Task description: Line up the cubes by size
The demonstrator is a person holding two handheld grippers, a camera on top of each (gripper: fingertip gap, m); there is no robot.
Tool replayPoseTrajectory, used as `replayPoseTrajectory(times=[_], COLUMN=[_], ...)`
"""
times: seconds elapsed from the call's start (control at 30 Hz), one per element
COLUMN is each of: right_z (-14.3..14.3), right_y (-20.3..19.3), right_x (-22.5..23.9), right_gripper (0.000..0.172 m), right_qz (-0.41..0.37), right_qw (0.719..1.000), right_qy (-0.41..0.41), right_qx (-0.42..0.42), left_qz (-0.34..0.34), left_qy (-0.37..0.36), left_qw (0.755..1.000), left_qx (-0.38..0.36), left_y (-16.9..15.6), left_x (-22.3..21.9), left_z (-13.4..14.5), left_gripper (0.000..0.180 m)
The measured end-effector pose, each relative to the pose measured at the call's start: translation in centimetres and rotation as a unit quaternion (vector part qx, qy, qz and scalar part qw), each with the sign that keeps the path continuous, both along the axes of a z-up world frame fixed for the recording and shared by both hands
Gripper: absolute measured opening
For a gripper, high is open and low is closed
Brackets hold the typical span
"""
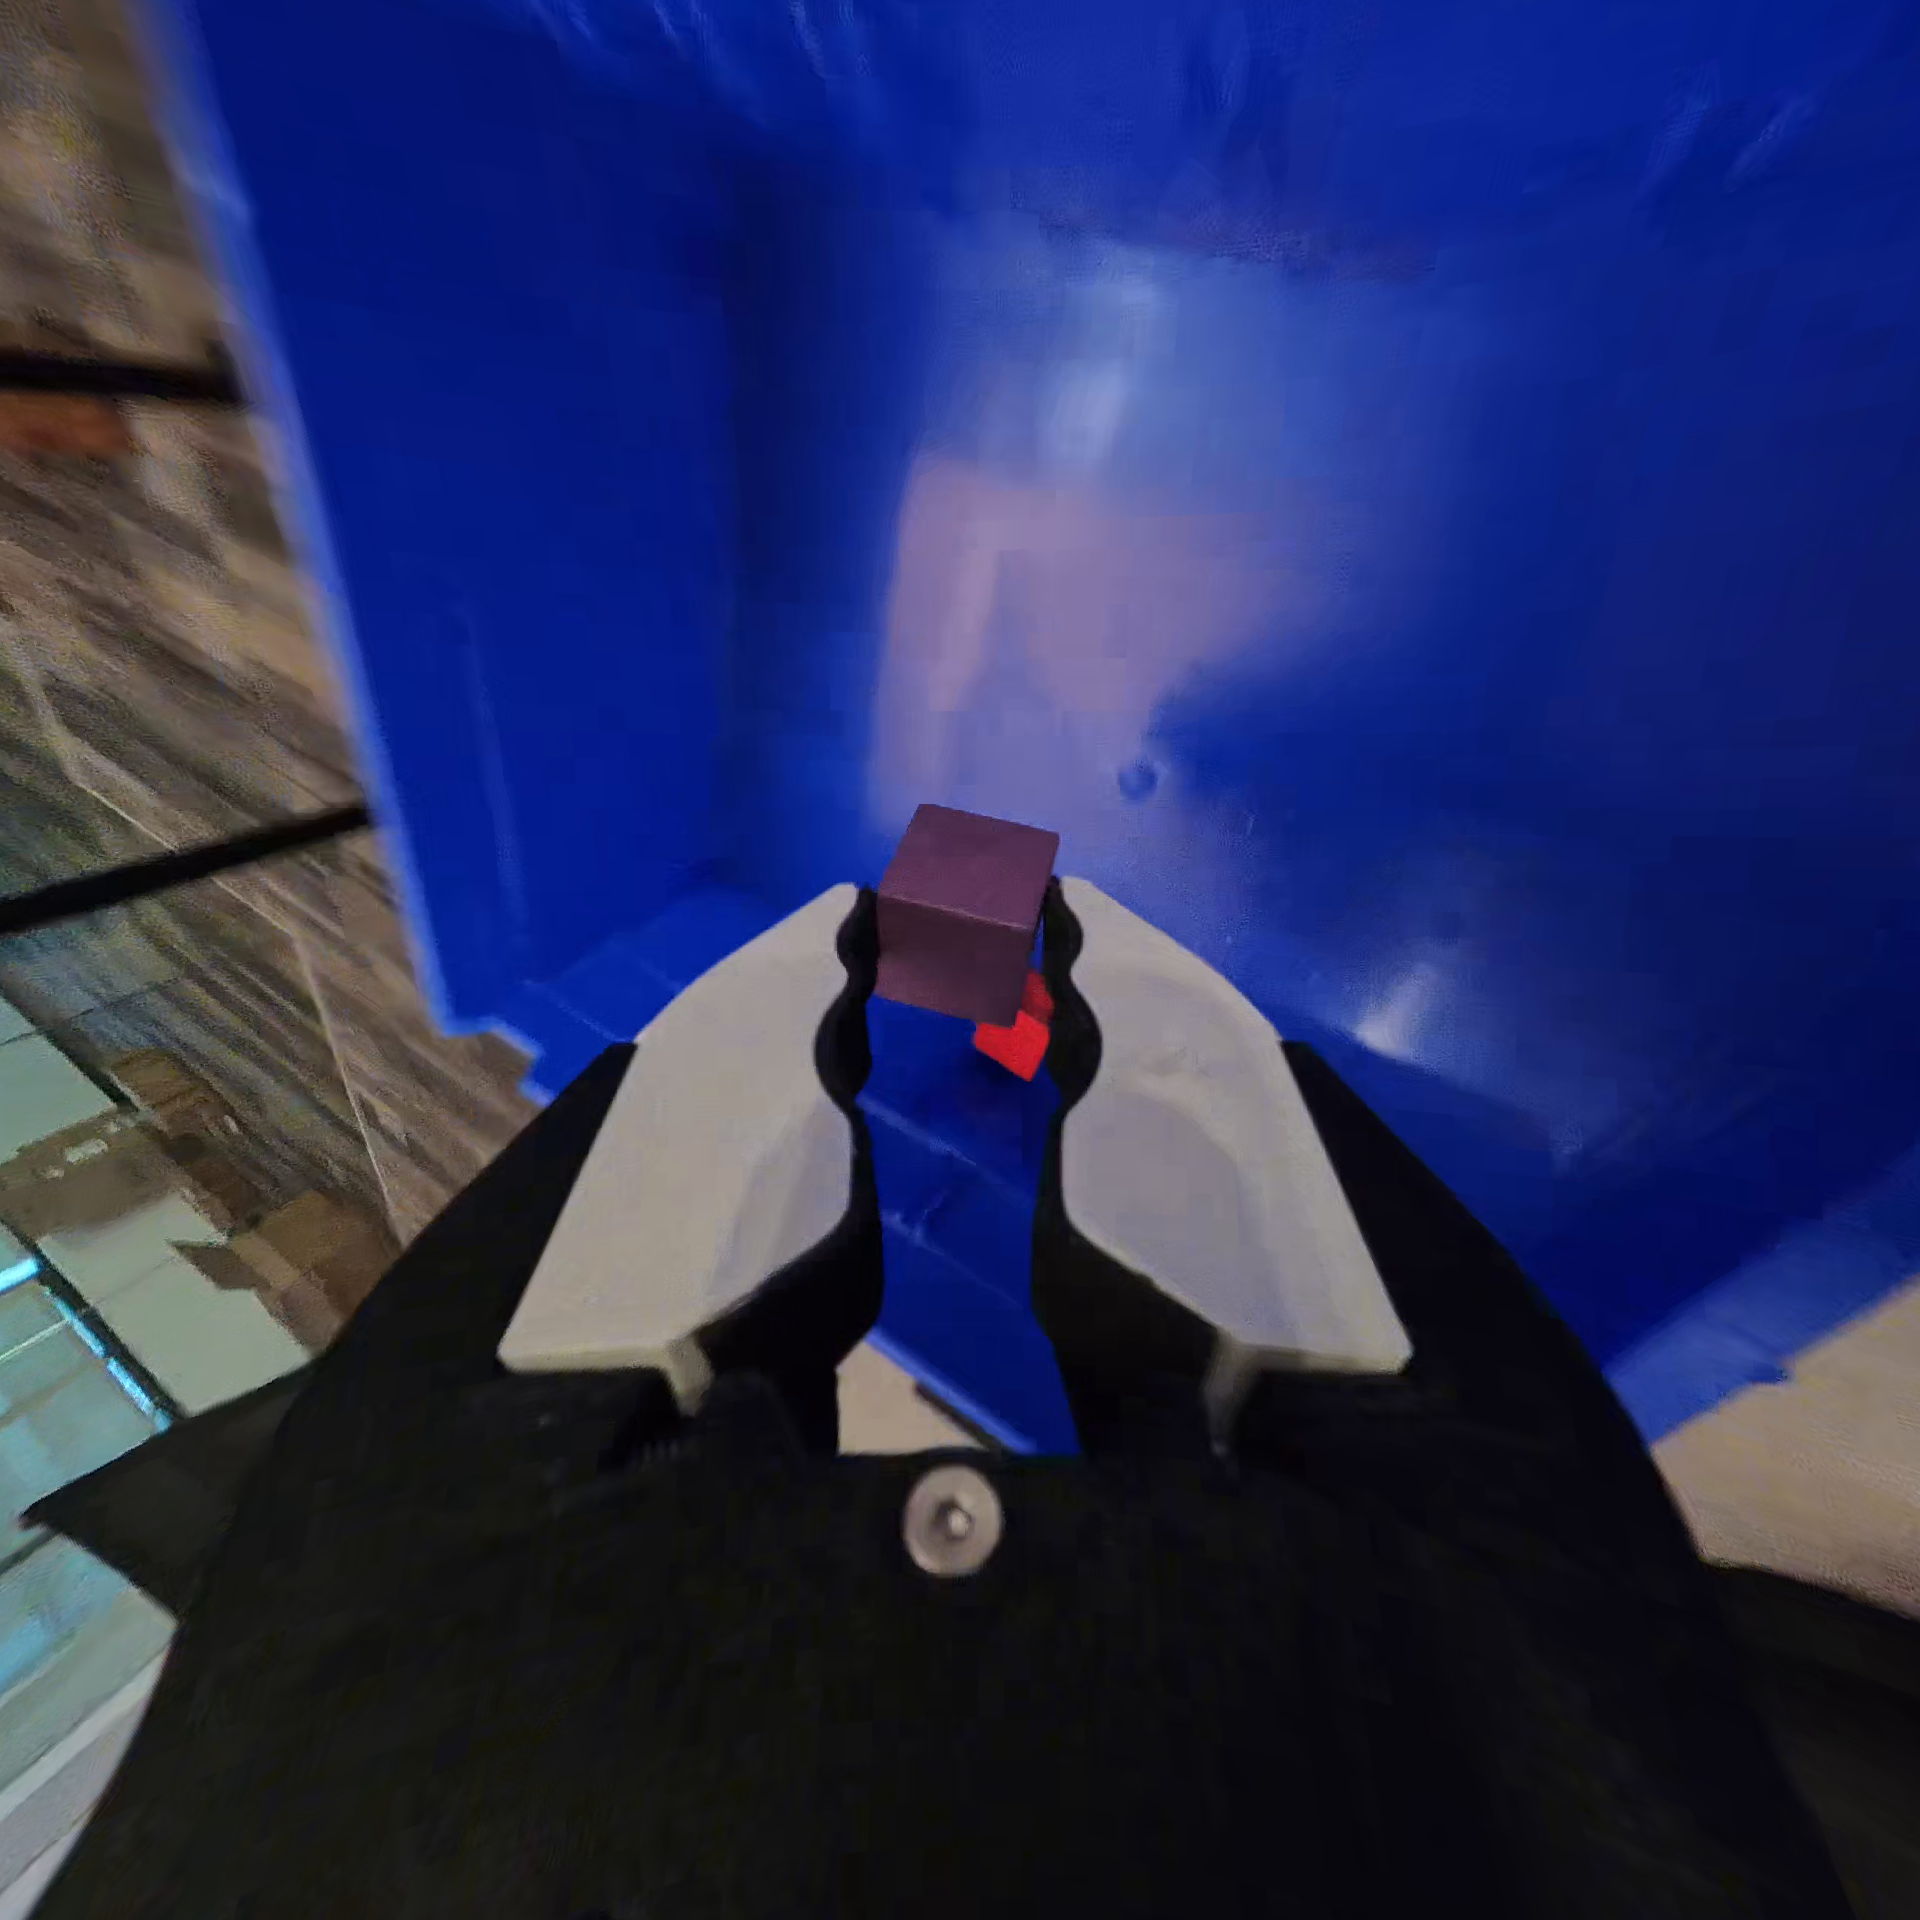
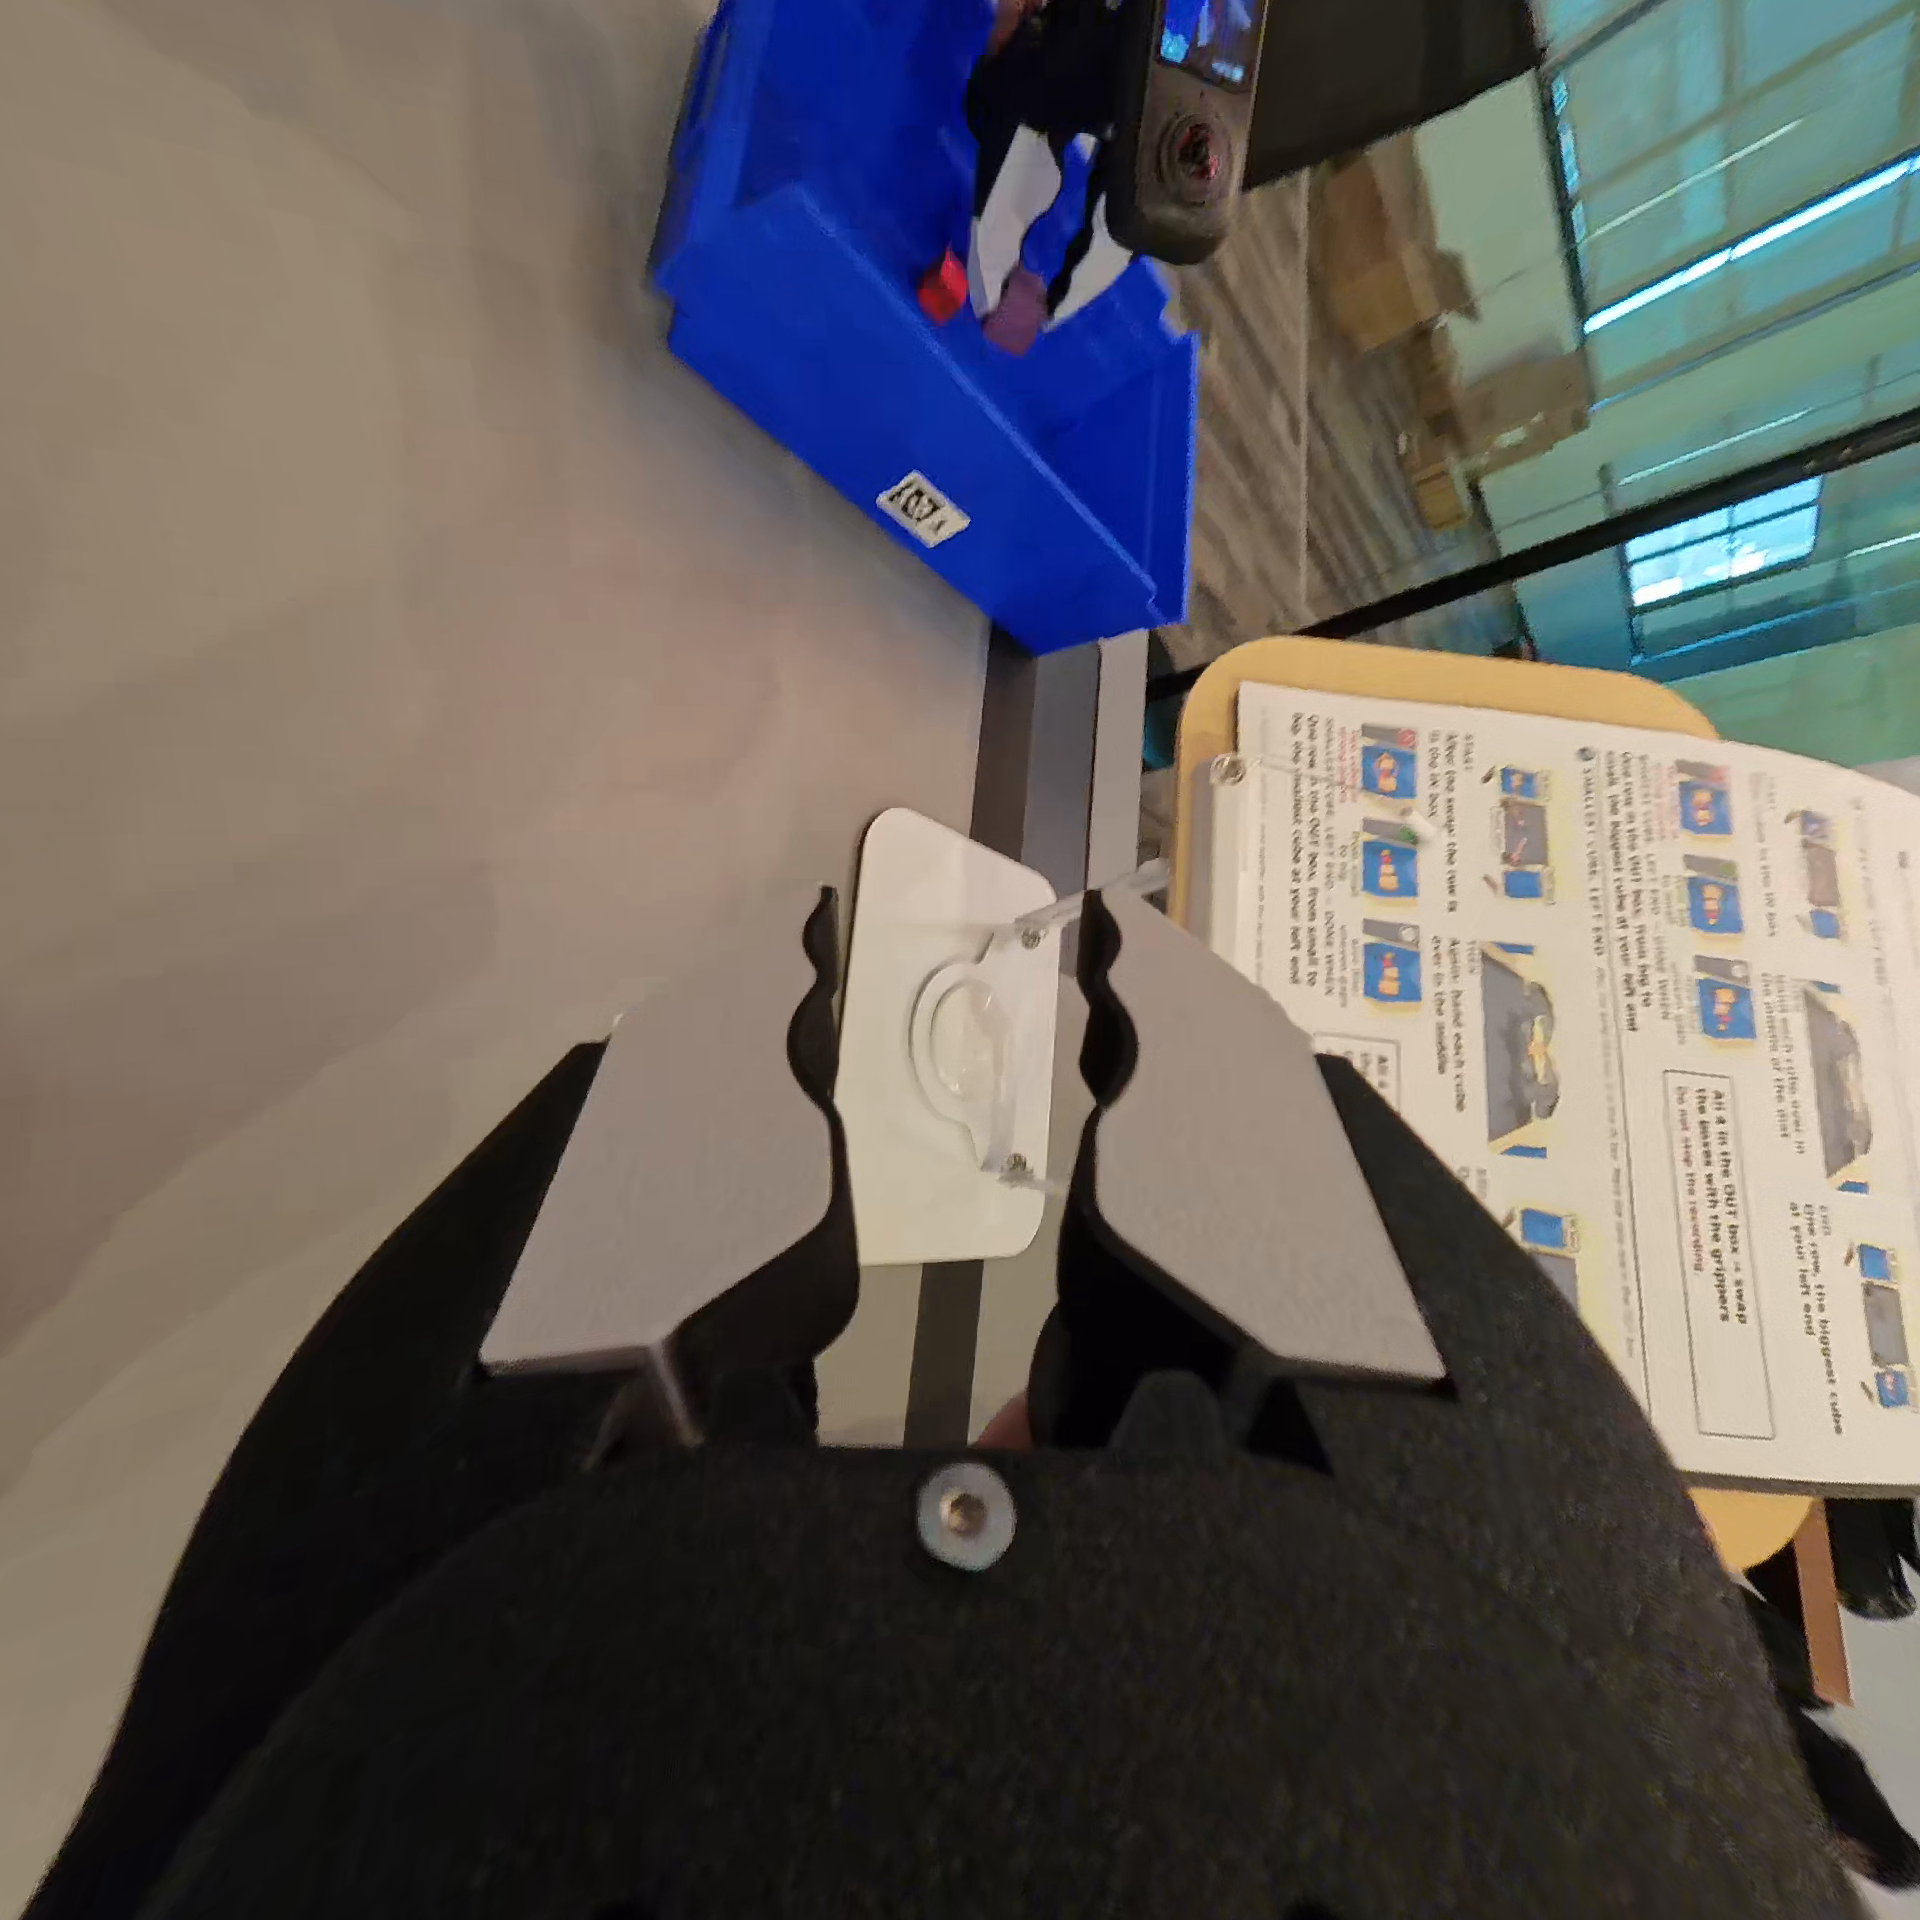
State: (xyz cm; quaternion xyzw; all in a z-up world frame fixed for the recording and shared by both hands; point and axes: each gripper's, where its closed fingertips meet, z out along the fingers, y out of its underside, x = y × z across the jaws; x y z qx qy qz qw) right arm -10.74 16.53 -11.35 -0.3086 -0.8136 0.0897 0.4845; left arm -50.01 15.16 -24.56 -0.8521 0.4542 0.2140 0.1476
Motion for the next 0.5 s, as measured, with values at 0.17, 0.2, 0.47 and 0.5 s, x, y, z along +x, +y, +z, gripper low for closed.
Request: replayPoseTrajectory(times=[0.17, 0.2, 0.47, 0.5], right_z=[2.5, 3.0, 6.3, 6.7], right_y=[-0.9, -1.2, -3.7, -3.8], right_x=[-1.0, -1.2, -2.1, -2.1], right_gripper=[0.045, 0.047, 0.05, 0.05], right_qz=[0.02, 0.025, 0.069, 0.073], right_qw=[0.997, 0.996, 0.982, 0.979], right_qy=[0.071, 0.086, 0.177, 0.189], right_qx=[-0.013, -0.017, -0.025, -0.023], left_qz=[-0.099, -0.123, -0.303, -0.318], left_qy=[-0.102, -0.112, -0.187, -0.199], left_qw=[0.973, 0.964, 0.868, 0.856], left_qx=[0.183, 0.209, 0.347, 0.356], left_y=[0.6, 0.3, -3.1, -3.6], left_x=[11.2, 13.7, 31.3, 32.8], left_z=[10.5, 12.1, 20.8, 21.4], left_gripper=[0.03, 0.03, 0.029, 0.029])
